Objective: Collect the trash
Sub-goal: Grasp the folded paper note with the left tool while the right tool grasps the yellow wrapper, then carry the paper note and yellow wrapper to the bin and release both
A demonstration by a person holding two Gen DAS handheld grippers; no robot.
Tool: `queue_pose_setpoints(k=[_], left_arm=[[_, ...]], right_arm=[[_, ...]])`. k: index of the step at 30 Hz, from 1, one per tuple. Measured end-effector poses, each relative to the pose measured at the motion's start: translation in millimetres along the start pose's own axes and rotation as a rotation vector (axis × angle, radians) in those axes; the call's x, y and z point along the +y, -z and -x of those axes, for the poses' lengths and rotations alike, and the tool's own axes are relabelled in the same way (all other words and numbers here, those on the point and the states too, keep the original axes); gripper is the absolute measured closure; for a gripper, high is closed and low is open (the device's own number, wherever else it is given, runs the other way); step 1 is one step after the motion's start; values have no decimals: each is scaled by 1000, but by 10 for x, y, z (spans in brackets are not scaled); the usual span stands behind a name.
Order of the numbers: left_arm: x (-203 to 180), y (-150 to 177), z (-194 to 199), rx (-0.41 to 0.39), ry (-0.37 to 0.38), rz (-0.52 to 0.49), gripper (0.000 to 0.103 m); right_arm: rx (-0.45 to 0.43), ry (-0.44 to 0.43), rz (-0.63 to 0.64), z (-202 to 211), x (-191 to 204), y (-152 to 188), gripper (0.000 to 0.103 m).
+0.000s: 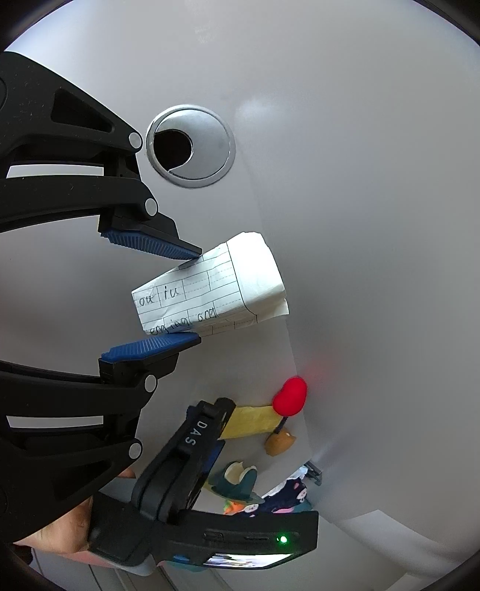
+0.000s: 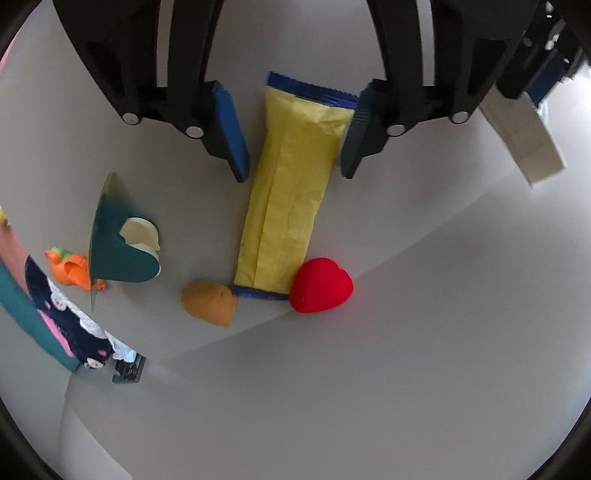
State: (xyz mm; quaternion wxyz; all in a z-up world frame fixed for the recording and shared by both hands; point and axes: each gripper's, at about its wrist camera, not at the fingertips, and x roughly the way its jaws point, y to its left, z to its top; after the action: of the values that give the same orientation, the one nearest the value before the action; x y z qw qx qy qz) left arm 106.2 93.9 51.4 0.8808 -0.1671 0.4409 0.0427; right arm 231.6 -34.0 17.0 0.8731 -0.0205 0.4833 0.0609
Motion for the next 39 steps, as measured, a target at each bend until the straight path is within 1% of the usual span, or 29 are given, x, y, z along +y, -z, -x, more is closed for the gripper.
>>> queue_pose_setpoints(k=[1,2,3,7,11,16,23,26,31,36,39], left_arm=[[5,-5,2,-3,-3,0,62],[3,-4,-10,-3,-3,0,62],[7,-5,-13,-3,-3,2,62],[-18,18,-9,0,4,-7,62],[-40,73,100,-17,6,-21,63],[-95,229,230,-15,31,-15,63],[-325,489,491,-19,70,-44,63],[-513,592,648,-27,90,-75,62],[-940,863,899,-32,132,-165,62],[-1440,1263,1088,-21,191,-273,62],[-1710,1523,1179,-15,224,-330,62]], right_arm=[[0,4,8,5,8,3,62],[4,0,12,17,9,10,68],[8,1,17,30,12,15,72],[18,-12,46,102,14,98,72],[21,-42,47,220,-19,235,72],[4,-76,36,515,-124,439,72],[-40,-98,-16,1020,-477,766,72],[-65,-102,-52,1238,-716,896,72],[-110,-95,-117,1607,-1162,1188,72],[-159,-68,-192,1983,-1676,1571,72],[-184,-27,-224,2182,-1966,1815,72]])
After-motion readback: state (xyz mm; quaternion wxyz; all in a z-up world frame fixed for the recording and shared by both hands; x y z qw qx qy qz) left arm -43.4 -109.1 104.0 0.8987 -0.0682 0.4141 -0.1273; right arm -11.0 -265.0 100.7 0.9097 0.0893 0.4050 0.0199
